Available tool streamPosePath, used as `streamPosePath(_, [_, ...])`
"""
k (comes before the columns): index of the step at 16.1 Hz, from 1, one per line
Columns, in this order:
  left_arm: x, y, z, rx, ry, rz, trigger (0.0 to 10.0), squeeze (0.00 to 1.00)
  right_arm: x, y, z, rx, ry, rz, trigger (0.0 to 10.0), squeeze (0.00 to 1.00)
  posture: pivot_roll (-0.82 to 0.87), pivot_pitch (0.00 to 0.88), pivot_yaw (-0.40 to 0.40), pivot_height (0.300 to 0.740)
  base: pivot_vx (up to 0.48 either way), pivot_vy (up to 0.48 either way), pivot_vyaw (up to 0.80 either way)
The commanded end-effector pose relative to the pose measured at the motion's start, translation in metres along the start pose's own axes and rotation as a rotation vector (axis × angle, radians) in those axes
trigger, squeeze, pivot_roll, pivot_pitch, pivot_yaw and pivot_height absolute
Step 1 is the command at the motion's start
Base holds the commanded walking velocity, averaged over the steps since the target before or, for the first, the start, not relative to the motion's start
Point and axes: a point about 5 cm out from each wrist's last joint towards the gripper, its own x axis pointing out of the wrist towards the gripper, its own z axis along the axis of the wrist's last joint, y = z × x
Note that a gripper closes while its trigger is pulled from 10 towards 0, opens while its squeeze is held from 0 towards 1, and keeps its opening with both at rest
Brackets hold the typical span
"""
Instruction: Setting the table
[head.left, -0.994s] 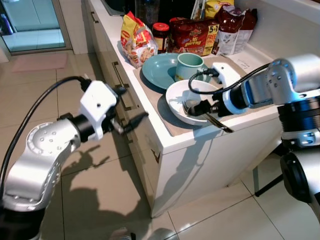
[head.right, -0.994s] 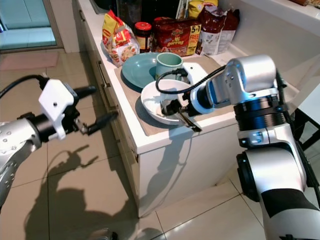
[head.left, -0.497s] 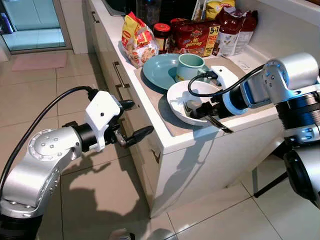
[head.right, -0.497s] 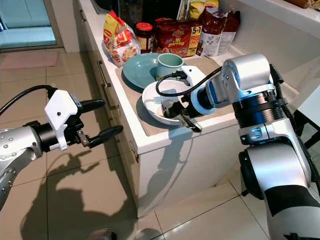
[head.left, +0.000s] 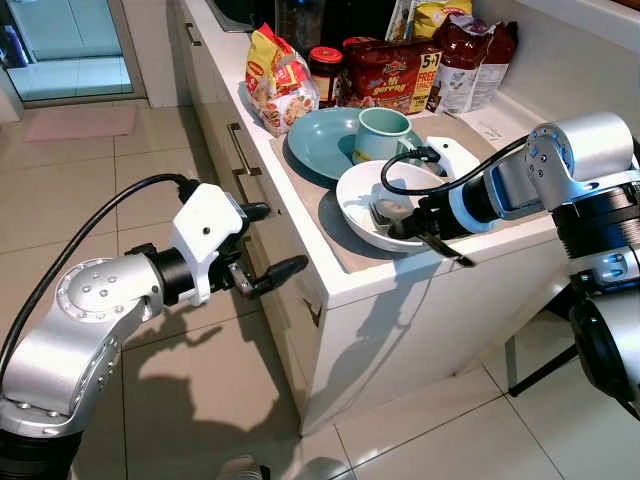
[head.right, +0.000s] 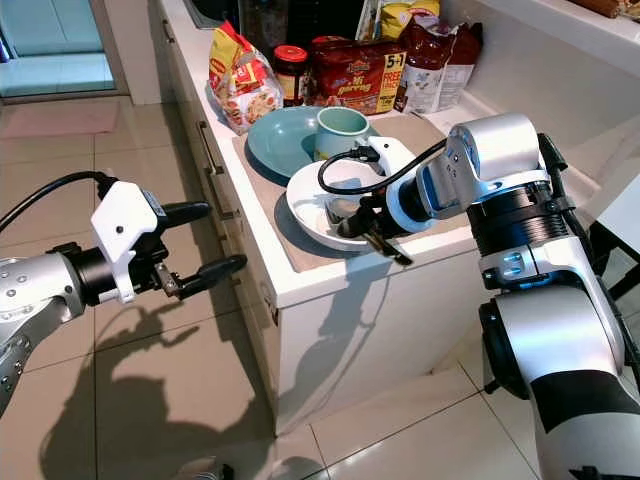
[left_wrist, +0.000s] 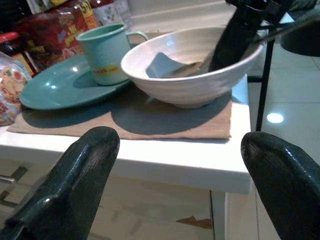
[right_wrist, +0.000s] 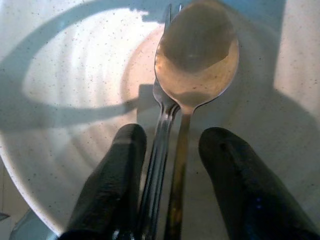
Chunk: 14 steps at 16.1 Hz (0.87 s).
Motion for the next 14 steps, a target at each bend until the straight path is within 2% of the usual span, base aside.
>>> streamPosePath(1, [0.0004, -0.0032, 0.0049, 0.015, -0.005, -0.025, 10.0, 0.0, -0.0069, -0.0015, 0.0053, -0.015, -0.014, -0.024, 0.0, 0.0, 0.07, 0.0, -0.088, 0.74, 0.0, 0.0, 0.0])
streamPosePath(14, [0.0019, -0.0033, 0.0057, 0.025, 0.0, -0.022, 10.0, 0.0, -0.0095, -0.0043, 0.0095, -0.062, -0.025, -0.039, 0.0, 0.0, 0.07, 0.0, -0.094, 0.74, 0.0, 0.0, 0.0])
